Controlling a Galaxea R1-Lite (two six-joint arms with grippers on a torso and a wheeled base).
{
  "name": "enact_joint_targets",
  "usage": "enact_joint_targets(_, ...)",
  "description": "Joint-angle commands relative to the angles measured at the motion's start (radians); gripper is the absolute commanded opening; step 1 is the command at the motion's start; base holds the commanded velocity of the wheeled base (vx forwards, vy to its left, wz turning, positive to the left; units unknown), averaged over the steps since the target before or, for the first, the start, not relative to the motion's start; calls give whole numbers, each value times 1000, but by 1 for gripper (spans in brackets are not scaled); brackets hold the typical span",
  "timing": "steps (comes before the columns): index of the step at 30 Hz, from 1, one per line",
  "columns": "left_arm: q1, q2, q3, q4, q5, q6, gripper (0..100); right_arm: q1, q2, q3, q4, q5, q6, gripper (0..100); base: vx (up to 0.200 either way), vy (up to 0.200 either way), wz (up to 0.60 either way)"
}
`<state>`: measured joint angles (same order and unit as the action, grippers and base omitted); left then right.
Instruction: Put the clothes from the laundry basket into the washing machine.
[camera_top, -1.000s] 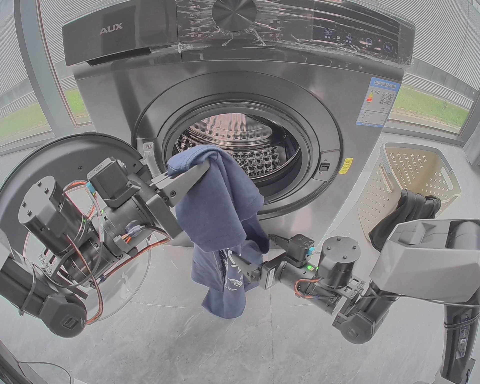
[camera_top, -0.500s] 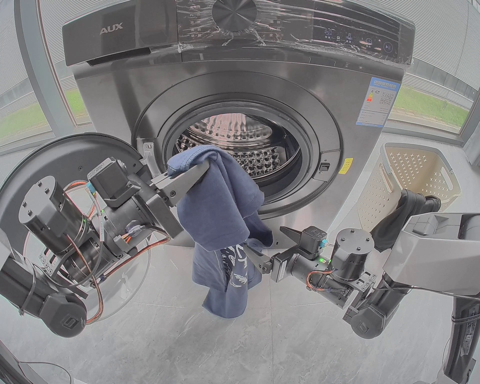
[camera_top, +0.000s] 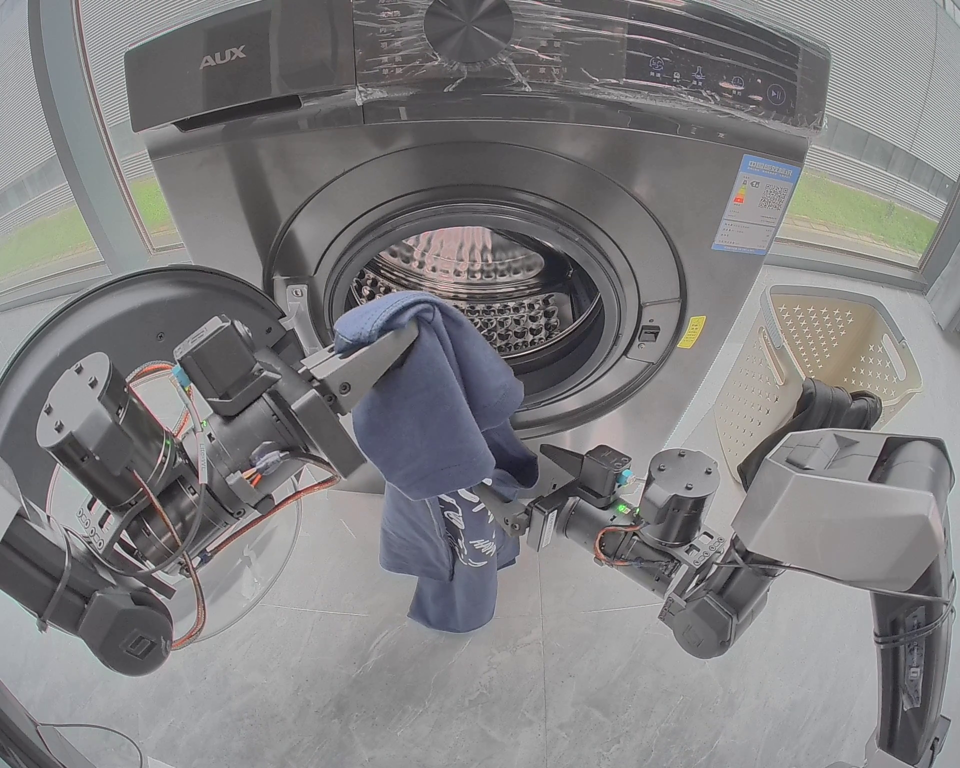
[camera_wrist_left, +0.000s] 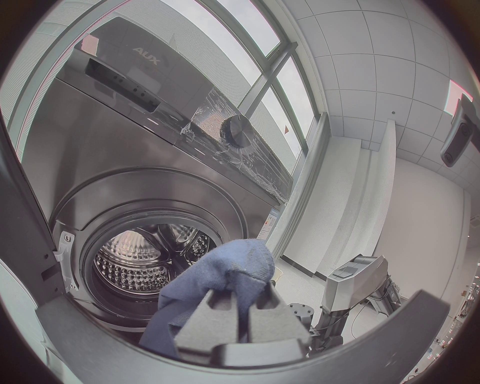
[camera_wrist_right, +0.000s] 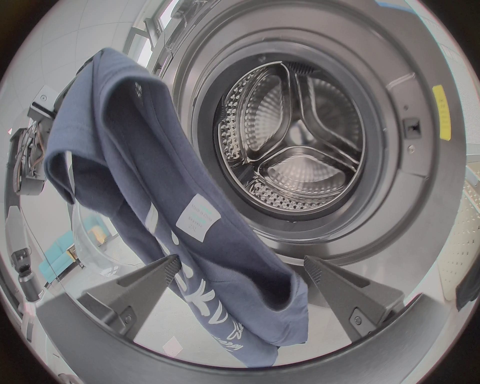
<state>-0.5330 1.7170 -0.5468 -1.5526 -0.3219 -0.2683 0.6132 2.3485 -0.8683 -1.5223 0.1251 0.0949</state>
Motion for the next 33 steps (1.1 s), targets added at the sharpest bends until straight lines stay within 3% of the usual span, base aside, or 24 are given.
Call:
enact_joint_targets(1, 1, 0, 1, -1, 1, 0, 0, 13, 75, -26, -7, 25, -1, 100, 0, 0, 0)
enact_joint_targets(9, 1, 0, 1, -1, 1, 0, 0, 76, 64, 22, -22, 41, 3, 100, 0, 0, 0)
enact_joint_targets(18, 1, -4, -2, -1, 1, -2, 0, 134, 63, -8, -21, 30, 8, 100, 0, 0, 0)
enact_joint_targets(22, -1, -2, -2, -1, 1, 0, 0, 138, 98, -75, -10, -39, 5, 100, 0, 0, 0)
enact_joint_targets(33, 1, -10, -12, -1, 23, -3, 0, 129, 170, -170, -7, -102, 29, 100, 0, 0, 0)
